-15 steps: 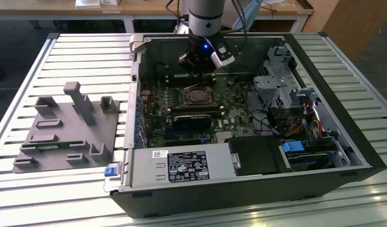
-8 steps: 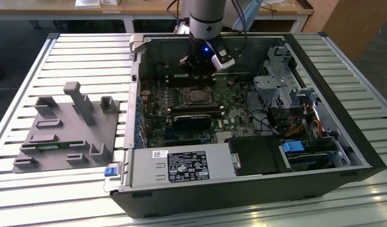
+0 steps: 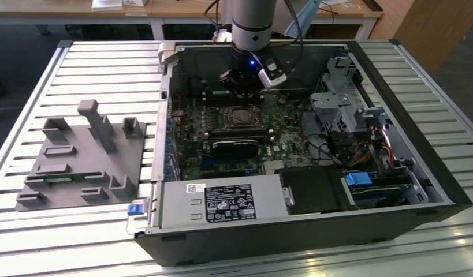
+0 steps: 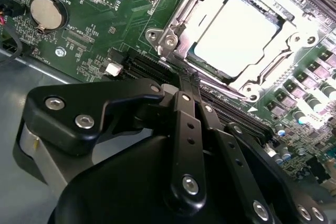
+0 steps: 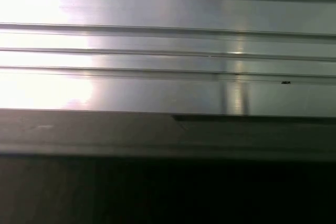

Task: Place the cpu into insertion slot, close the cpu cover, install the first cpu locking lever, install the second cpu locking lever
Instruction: 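Install the first cpu locking lever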

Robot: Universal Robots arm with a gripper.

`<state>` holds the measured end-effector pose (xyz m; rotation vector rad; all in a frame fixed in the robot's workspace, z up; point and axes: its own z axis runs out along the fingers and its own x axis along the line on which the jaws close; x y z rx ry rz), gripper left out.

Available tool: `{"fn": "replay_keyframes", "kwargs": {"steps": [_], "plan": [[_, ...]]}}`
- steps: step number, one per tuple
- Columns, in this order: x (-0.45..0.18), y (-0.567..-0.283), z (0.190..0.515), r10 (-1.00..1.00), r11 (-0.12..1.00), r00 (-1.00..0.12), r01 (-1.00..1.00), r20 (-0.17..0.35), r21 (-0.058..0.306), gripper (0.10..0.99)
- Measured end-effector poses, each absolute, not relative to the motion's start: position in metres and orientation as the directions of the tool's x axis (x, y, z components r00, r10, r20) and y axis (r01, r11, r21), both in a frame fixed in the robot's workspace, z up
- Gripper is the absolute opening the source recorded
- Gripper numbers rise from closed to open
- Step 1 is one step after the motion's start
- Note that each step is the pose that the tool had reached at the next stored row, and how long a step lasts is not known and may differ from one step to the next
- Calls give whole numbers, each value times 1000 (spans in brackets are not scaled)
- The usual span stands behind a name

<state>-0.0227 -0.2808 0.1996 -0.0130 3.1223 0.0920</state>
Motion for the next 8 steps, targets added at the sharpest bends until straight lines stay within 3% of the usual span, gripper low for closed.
{"fn": "replay_keyframes", "kwargs": {"steps": [8], "plan": [[-22, -281, 201, -8, 998, -1000, -9, -18, 58, 118]]}}
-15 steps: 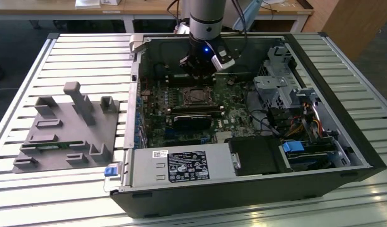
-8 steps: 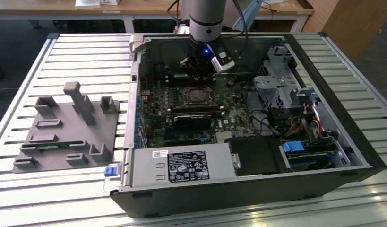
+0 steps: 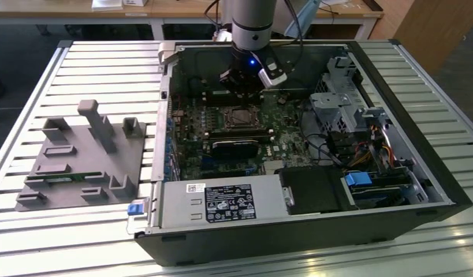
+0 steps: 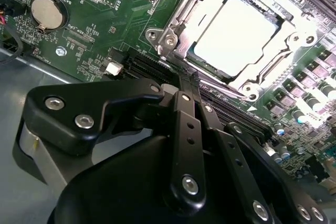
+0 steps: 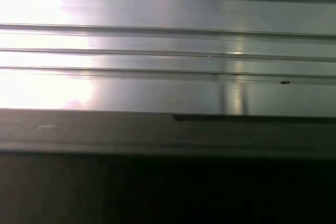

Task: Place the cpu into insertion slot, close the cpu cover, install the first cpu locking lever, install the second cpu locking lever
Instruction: 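Install the first cpu locking lever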

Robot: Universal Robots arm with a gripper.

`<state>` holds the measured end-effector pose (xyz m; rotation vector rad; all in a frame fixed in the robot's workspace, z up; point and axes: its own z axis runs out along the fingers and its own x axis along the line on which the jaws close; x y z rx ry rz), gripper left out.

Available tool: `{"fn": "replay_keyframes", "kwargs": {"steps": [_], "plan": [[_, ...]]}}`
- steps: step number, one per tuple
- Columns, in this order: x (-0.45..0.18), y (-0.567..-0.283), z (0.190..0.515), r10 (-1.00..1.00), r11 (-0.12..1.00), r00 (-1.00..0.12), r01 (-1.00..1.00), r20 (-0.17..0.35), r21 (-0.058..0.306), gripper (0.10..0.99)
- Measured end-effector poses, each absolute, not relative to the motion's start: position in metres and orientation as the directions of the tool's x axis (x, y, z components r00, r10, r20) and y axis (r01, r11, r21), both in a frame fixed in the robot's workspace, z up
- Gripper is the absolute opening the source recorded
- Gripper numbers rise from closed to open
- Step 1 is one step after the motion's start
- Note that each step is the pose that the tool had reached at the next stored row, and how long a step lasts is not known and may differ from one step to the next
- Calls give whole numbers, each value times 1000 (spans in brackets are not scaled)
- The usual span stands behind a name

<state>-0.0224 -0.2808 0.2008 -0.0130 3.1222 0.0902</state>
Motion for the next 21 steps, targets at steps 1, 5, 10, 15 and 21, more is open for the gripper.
{"fn": "replay_keyframes", "kwargs": {"steps": [1, 5, 10, 15, 21], "plan": [[-22, -281, 200, -8, 998, -1000, -9, -18, 56, 118], [-21, -281, 199, -8, 999, -1000, -9, -18, 43, 118], [-21, -281, 199, -8, 999, -1000, -9, -18, 37, 118], [-21, -281, 201, -8, 999, -1000, -9, -18, 37, 118], [-21, -281, 201, -8, 999, -1000, -9, -18, 36, 118]]}}
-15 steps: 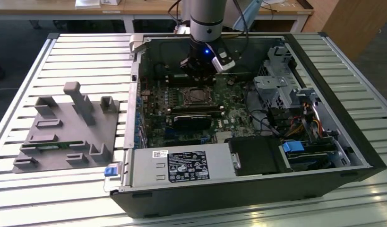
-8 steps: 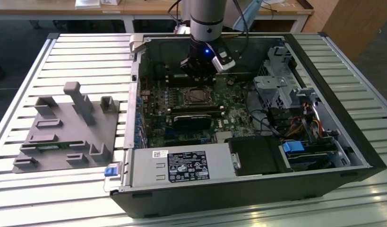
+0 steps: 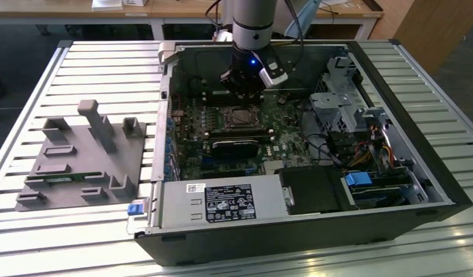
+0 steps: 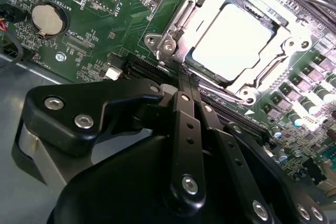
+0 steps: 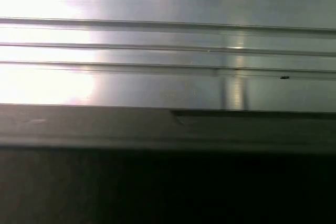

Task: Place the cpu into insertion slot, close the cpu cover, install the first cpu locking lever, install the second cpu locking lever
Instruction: 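Install the first cpu locking lever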

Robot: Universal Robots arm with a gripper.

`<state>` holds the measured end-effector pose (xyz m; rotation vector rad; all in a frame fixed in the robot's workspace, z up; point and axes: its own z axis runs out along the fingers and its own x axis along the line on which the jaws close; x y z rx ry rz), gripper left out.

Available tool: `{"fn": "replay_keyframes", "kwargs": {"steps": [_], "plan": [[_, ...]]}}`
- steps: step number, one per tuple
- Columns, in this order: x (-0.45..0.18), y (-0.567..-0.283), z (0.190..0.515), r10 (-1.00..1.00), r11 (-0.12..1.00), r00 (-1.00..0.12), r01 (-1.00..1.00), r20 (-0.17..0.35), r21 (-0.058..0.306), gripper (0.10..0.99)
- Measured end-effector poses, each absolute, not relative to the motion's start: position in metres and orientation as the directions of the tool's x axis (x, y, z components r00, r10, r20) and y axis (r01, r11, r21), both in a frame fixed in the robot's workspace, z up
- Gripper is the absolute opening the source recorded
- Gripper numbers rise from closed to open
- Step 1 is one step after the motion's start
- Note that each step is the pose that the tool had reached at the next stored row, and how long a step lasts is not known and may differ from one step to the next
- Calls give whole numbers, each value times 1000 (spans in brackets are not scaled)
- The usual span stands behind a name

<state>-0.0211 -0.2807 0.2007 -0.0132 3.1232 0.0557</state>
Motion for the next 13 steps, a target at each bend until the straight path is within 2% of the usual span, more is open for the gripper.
{"fn": "replay_keyframes", "kwargs": {"steps": [13], "plan": [[-21, -281, 202, -8, 1000, -1000, -9, -18, 29, 118]]}}
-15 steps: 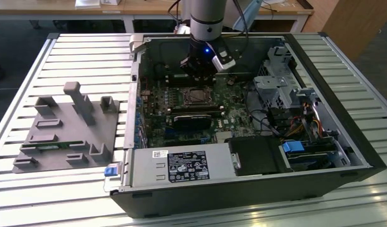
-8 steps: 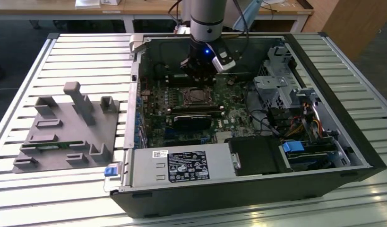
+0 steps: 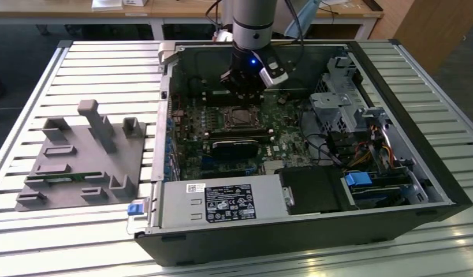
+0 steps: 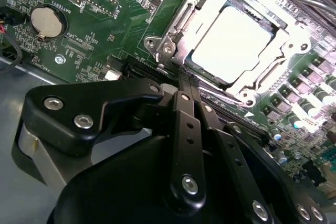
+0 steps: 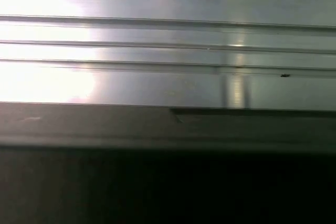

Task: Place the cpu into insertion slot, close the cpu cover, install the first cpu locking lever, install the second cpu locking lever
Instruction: 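Install the first cpu locking lever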

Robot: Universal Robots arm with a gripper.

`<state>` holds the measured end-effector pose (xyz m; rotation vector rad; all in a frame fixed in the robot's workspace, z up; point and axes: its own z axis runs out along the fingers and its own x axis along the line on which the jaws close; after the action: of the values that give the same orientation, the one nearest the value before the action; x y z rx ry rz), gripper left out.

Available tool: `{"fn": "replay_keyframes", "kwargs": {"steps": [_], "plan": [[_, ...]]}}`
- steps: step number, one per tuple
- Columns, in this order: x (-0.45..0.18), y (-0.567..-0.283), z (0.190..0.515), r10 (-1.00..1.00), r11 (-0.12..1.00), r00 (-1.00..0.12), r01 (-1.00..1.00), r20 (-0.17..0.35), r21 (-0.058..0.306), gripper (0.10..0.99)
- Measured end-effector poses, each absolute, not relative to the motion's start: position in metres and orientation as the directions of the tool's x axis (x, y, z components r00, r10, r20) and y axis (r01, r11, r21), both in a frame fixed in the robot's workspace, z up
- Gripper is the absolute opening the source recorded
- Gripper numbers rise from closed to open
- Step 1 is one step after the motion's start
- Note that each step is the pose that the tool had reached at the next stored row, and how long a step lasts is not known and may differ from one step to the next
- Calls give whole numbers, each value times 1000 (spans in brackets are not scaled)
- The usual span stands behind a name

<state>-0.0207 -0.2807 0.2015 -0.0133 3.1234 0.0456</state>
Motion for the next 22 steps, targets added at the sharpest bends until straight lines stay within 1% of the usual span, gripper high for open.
{"fn": "replay_keyframes", "kwargs": {"steps": [3, 12, 19, 22], "plan": [[-21, -281, 201, -8, 1000, -1000, -9, -18, 26, 118], [-21, -281, 197, -9, 1000, -1000, -9, -18, 1, 118], [-20, -279, 195, -9, 1000, -1000, -9, -15, -5, 118], [-20, -279, 196, -9, 1000, -1000, -9, -16, -2, 118]]}}
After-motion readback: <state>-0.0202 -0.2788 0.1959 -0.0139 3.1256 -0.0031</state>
